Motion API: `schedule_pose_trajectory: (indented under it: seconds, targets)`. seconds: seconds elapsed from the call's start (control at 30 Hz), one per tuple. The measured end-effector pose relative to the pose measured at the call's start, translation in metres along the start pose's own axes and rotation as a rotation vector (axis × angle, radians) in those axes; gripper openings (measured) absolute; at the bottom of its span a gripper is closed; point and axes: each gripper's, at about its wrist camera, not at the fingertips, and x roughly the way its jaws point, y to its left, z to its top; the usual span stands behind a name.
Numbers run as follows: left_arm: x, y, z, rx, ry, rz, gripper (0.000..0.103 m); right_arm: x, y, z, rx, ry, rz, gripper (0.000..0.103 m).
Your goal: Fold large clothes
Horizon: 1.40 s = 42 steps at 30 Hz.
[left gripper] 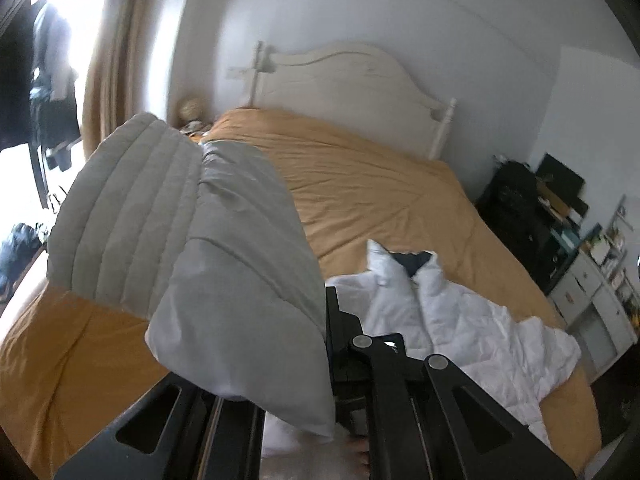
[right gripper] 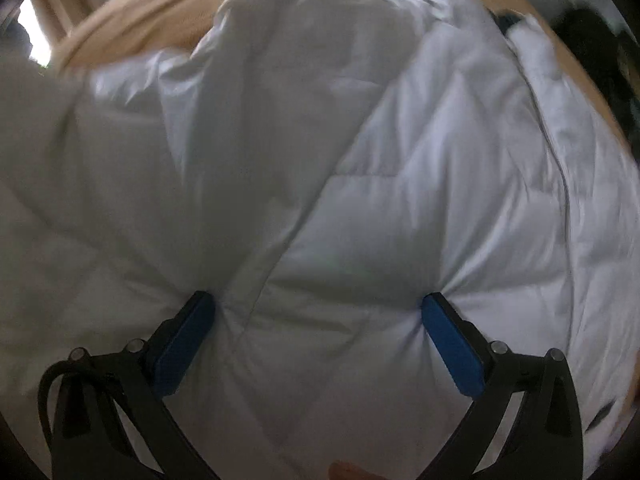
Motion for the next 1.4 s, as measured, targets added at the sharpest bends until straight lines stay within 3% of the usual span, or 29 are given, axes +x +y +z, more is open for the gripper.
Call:
schedule_pose_trajectory:
  seconds: [0.07, 0.13, 0.23, 0.37, 0.5, 0.57, 0.6, 0.63, 0.73, 0.93, 1.1, 1.17, 1.3, 1.37, 1.4]
  targets:
    - [0.009, -0.031, -0.008, 0.055, -0.011, 0.056, 0.005, -0.01, -0.006, -0.003, -0.029, -0.031, 0.028, 0.103]
    - [0.021, -0.06, -0.015, 0.094, -0.005, 0.094, 0.006, -0.031, -0.038, -0.01, 0.039, -0.051, 0.065, 0.103]
    - [0.053, -0.105, -0.036, 0.179, 0.031, 0.143, 0.006, -0.082, -0.119, -0.04, 0.165, -0.161, 0.037, 0.103]
    - [0.117, -0.167, -0.078, 0.296, 0.137, 0.22, 0.011, -0.135, -0.22, -0.116, 0.258, -0.259, 0.045, 0.103]
    - [0.191, -0.225, -0.144, 0.444, 0.284, 0.286, 0.015, -0.155, -0.304, -0.191, 0.319, -0.261, 0.044, 0.103]
    - [0.232, -0.239, -0.185, 0.504, 0.403, 0.32, 0.016, -0.166, -0.331, -0.234, 0.348, -0.257, 0.045, 0.103]
    - [0.244, -0.242, -0.203, 0.531, 0.426, 0.364, 0.016, -0.172, -0.341, -0.25, 0.356, -0.253, 0.048, 0.103]
    - [0.246, -0.248, -0.212, 0.572, 0.396, 0.397, 0.015, -0.18, -0.351, -0.27, 0.363, -0.251, 0.053, 0.103]
    - [0.24, -0.266, -0.223, 0.651, 0.337, 0.433, 0.02, -0.195, -0.377, -0.311, 0.367, -0.275, 0.051, 0.103]
    - [0.246, -0.287, -0.23, 0.727, 0.404, 0.425, 0.02, -0.21, -0.413, -0.343, 0.447, -0.322, 0.066, 0.103]
    - [0.2, -0.276, -0.193, 0.6, 0.375, 0.356, 0.03, -0.22, -0.431, -0.349, 0.507, -0.36, 0.115, 0.103]
    - [0.165, -0.277, -0.184, 0.576, 0.35, 0.315, 0.06, -0.222, -0.439, -0.348, 0.529, -0.37, 0.148, 0.103]
    - [0.082, -0.269, -0.165, 0.516, 0.219, 0.238, 0.074, -0.228, -0.451, -0.348, 0.546, -0.402, 0.173, 0.103]
    - [0.037, -0.254, -0.148, 0.415, 0.142, 0.195, 0.097, -0.232, -0.454, -0.351, 0.555, -0.417, 0.182, 0.103]
    - [0.018, -0.248, -0.141, 0.365, 0.117, 0.171, 0.101, -0.232, -0.455, -0.352, 0.559, -0.421, 0.193, 0.103]
